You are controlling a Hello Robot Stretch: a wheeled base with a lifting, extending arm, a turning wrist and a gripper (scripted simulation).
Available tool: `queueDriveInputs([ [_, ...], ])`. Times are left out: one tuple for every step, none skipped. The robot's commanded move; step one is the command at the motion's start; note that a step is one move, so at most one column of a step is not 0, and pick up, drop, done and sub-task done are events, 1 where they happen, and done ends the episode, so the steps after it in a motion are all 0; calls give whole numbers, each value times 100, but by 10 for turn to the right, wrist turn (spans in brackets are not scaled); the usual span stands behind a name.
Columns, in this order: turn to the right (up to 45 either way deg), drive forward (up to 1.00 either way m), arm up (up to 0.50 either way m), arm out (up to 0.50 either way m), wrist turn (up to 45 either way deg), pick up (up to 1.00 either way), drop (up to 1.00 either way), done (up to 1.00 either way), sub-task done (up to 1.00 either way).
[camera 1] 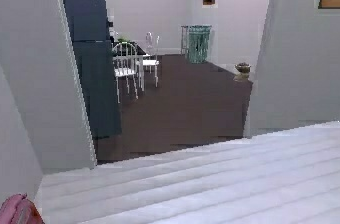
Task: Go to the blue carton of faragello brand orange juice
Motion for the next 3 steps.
queueDriveInputs([
  [0,100,0,0,0,0,0,0,0],
  [0,100,0,0,0,0,0,0,0],
  [0,100,0,0,0,0,0,0,0],
])
